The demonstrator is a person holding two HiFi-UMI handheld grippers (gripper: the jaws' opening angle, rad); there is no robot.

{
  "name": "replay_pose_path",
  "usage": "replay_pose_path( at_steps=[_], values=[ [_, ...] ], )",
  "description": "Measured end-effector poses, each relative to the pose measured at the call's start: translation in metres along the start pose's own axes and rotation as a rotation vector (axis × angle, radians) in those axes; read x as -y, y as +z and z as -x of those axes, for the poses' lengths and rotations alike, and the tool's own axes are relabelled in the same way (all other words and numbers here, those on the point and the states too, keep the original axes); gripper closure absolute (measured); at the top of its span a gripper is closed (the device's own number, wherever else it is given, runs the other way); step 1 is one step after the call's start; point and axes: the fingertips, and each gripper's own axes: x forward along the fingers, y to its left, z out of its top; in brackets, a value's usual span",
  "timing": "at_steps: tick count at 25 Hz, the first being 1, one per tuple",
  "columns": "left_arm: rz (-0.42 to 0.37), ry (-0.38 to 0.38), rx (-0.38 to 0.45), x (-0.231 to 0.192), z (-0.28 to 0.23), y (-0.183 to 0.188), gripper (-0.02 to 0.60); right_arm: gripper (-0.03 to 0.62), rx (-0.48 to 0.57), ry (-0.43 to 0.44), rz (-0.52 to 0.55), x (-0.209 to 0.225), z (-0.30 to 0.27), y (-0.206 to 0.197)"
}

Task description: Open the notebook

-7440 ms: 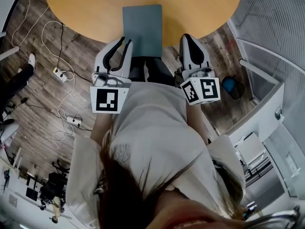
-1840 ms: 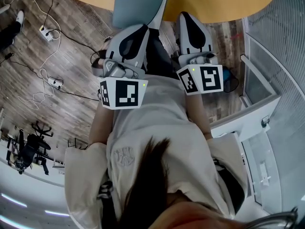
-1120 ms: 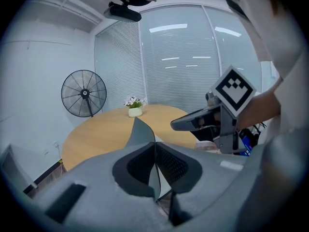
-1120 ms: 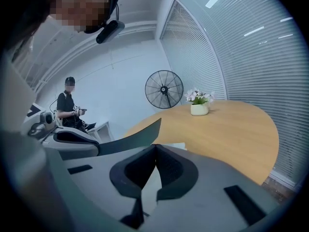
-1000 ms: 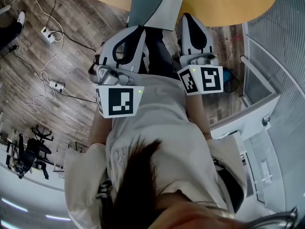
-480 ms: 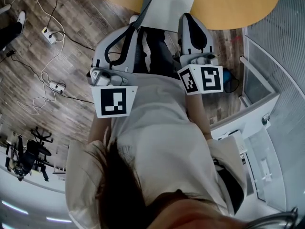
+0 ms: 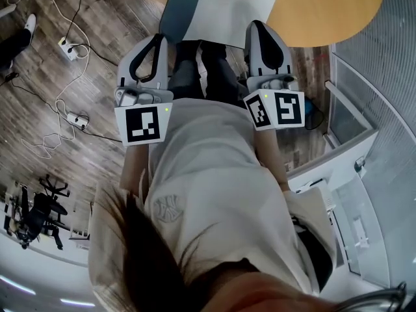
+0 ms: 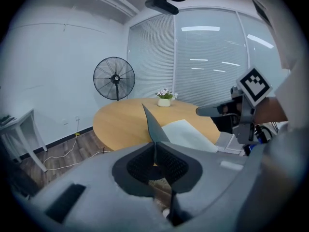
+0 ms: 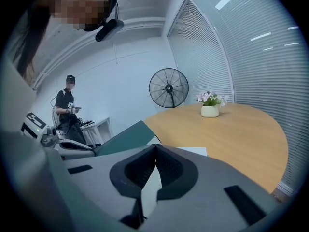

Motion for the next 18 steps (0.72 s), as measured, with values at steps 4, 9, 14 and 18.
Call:
replay_pose_path(
  at_steps=[4, 9, 14, 18],
  values=[
    [0.027, 0.024, -0.001, -0.012, -0.004, -0.011, 0.555, 0.592, 0.0, -0.001, 0.012, -0.003, -0.004, 0.004],
    [0.135, 0.047, -0.039, -0.027, -0.013, -0.035, 0.554, 0.592, -0.011, 0.0, 0.021, -0.001, -0.008, 0.007],
    [0.247, 0.09, -0.08, -0.048, -0.03, -0.06, 0.554, 0.592, -0.025, 0.002, 0.021, 0.002, -0.017, 0.008],
    [0.262, 0.118, -0.121, -0.053, -0.039, -0.077, 0.549, 0.592, -0.033, 0.008, 0.025, 0.003, -0.019, 0.008]
  ],
)
